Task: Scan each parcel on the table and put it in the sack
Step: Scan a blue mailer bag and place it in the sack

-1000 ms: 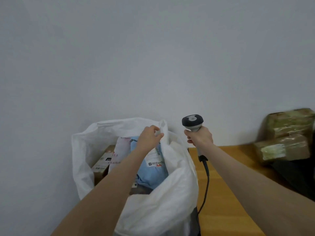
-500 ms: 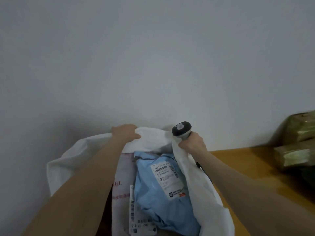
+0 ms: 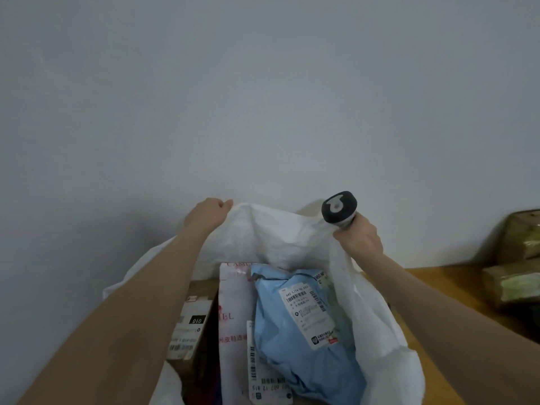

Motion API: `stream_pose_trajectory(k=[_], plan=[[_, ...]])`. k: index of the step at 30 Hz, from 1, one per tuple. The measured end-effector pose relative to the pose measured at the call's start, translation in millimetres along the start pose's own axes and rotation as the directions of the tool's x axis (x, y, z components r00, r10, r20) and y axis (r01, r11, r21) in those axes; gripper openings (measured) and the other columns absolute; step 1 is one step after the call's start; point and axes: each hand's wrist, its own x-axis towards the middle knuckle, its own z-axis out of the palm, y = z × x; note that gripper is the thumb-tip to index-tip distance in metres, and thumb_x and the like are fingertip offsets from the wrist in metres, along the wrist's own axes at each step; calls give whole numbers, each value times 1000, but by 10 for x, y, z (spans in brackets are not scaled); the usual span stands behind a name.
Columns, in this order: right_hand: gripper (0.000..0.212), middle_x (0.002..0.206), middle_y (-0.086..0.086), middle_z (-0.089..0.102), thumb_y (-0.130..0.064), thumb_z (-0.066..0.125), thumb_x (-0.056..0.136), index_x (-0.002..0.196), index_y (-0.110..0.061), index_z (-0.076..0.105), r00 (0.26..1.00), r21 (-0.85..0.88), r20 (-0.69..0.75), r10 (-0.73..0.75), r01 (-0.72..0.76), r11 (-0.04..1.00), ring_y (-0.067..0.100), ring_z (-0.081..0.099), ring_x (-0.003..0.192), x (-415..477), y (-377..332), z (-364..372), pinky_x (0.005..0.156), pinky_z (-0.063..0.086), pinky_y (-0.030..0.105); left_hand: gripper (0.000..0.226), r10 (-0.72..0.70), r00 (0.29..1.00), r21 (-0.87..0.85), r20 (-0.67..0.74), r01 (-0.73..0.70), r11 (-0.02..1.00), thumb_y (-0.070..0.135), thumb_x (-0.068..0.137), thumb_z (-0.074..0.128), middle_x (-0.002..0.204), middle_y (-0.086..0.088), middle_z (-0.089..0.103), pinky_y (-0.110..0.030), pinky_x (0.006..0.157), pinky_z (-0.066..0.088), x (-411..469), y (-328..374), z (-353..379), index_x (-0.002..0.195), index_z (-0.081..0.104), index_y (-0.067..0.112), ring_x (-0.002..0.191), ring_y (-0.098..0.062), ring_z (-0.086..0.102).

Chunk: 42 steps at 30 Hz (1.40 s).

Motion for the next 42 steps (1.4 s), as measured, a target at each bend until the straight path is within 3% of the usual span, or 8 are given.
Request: stream_pose_trajectory(k=[4,9,13,19,25,30,36,42], plan=[[20,98,9,62,-13,51,87,107,-17,53,1000,-10,-18,-15,15,1000,33,59,88,-74,-5,-4,79,51,39,77,-109,959,139,263,74,987,66,92,35,138,-17,51,-42,104,39,-172,-309,-14,132,54,3,122,-33,51],[14,88,5,56,-12,52,86,97,-20,48,999,-36,-25,-48,48,998,30,53,79,-163,-100,115,71,43,34,46,73,951,47,299,-91,995,59,84,59,64,3,52,-28,62,36,-384,-333,176,72,65,14,63,-18,48],[14,86,5,56,-12,53,87,97,-20,48,998,-39,-35,-47,46,998,30,54,78,-186,-118,167,69,42,34,64,106,934,-65,341,-89,994,56,84,62,126,-1,55,-36,101,39,-425,-373,220,135,51,19,118,-22,52],[15,89,6,58,-12,53,87,99,-19,48,998,-41,-28,-52,50,998,30,55,80,-187,-100,186,70,44,35,19,148,985,-59,88,-143,988,26,79,75,70,1,55,-26,61,34,-416,-318,384,72,61,16,74,-21,53],[19,90,6,57,-12,52,87,106,-16,53,999,-61,-36,-37,35,998,30,54,81,-172,-89,161,71,44,35,10,184,915,-74,-358,-224,972,15,81,68,96,-5,67,-30,74,44,-474,-87,62,91,72,14,89,-23,61],[23,107,10,55,-16,51,86,109,-14,55,989,-150,-45,-138,129,980,34,57,95,-204,-304,136,81,51,41,30,257,949,-197,-185,-292,936,20,75,78,91,-1,62,-26,73,41,-483,-157,-62,103,68,17,89,-22,59],[20,95,3,58,-15,50,82,101,-20,53,955,-210,82,-285,296,932,27,58,81,-373,-707,307,69,45,32,85,-37,995,170,88,21,985,62,78,65,149,-6,40,-46,108,35,-544,-789,-305,147,32,25,133,-30,41],[14,82,0,56,-16,52,83,96,-21,52,930,-226,151,-336,364,904,25,57,76,-492,-773,524,66,44,32,20,-85,967,149,-239,123,981,35,86,67,97,-6,69,-28,66,40,-721,-875,-387,95,71,18,83,-23,62]])
